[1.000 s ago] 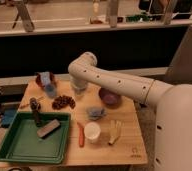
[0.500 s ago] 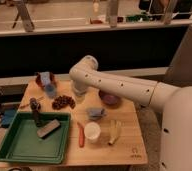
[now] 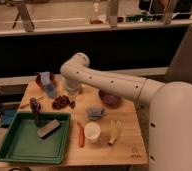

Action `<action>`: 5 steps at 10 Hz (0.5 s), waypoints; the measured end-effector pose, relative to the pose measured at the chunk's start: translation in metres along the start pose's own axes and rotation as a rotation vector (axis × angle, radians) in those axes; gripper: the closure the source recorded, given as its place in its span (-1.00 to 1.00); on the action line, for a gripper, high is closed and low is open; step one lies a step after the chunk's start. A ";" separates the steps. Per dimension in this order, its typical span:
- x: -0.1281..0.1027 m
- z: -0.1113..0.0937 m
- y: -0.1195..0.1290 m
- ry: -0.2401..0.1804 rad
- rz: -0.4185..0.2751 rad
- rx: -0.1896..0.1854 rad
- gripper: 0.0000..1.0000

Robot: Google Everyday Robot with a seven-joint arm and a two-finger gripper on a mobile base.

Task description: Wipe tray with brush

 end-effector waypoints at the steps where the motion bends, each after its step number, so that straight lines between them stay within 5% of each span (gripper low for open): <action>1: -0.013 0.005 -0.012 -0.015 -0.111 0.000 -0.59; 5: -0.058 0.024 -0.040 -0.060 -0.454 -0.017 -0.60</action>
